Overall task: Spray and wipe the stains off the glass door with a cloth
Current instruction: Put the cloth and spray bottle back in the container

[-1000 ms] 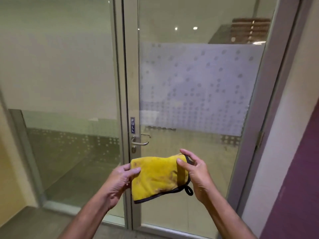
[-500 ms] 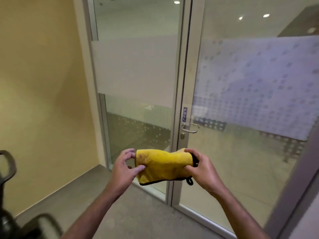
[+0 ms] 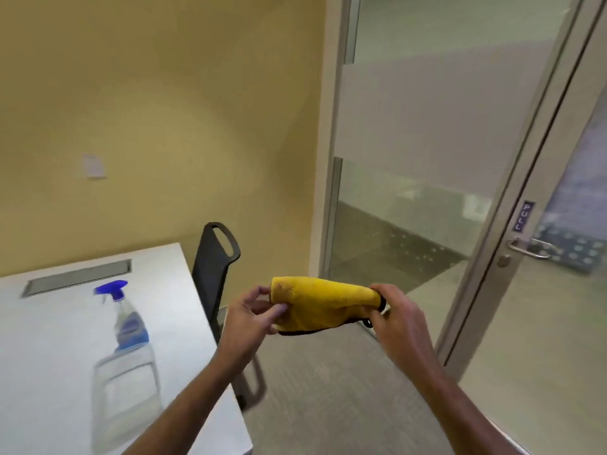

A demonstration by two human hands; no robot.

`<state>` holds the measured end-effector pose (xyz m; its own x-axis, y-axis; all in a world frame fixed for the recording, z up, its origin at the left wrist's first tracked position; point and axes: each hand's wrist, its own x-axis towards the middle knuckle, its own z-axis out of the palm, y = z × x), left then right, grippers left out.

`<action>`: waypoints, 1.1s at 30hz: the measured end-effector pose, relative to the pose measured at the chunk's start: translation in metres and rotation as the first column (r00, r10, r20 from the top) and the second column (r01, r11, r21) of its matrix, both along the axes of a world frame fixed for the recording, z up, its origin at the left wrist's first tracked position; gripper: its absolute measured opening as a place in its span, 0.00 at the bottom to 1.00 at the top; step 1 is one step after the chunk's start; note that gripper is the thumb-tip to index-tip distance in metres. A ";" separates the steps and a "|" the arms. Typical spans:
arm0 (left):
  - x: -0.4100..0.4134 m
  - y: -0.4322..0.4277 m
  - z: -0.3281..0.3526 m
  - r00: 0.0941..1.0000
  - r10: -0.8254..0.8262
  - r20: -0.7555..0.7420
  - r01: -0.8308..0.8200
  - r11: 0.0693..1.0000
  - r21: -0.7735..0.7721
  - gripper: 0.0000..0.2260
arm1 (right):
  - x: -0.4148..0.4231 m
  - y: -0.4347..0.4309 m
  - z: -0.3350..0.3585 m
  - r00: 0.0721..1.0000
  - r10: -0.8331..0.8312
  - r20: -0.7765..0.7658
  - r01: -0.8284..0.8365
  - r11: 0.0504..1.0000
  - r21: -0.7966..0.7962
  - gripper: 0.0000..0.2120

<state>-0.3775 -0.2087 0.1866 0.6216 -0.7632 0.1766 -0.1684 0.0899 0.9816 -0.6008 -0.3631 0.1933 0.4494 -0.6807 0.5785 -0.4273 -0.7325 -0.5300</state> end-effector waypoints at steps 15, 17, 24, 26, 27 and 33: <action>0.161 0.193 -0.051 0.421 0.295 -0.858 -0.355 0.924 0.143 0.24 | 0.211 0.140 -0.068 0.854 0.460 0.243 -0.509 0.643 0.572 0.19; 0.176 0.206 -0.058 0.401 0.273 -0.875 -0.360 0.925 0.123 0.20 | 0.229 0.144 -0.076 0.816 0.515 0.263 -0.546 0.537 0.643 0.21; 0.231 0.215 -0.094 0.494 0.313 -0.811 -0.300 0.937 0.178 0.21 | 0.306 0.126 -0.108 0.824 0.407 0.394 -0.540 0.354 0.764 0.09; 0.245 0.208 -0.107 0.569 0.372 -0.733 -0.318 0.922 0.221 0.17 | 0.330 0.116 -0.120 0.846 0.354 0.400 -0.508 0.302 0.807 0.10; 0.251 0.204 -0.114 0.599 0.405 -0.690 -0.333 0.910 0.246 0.18 | 0.342 0.110 -0.126 0.856 0.350 0.381 -0.483 0.281 0.829 0.15; 0.273 0.187 -0.146 0.602 0.602 -0.525 -0.457 0.799 0.391 0.19 | 0.402 0.079 -0.159 0.864 0.444 0.240 -0.298 0.066 0.952 0.34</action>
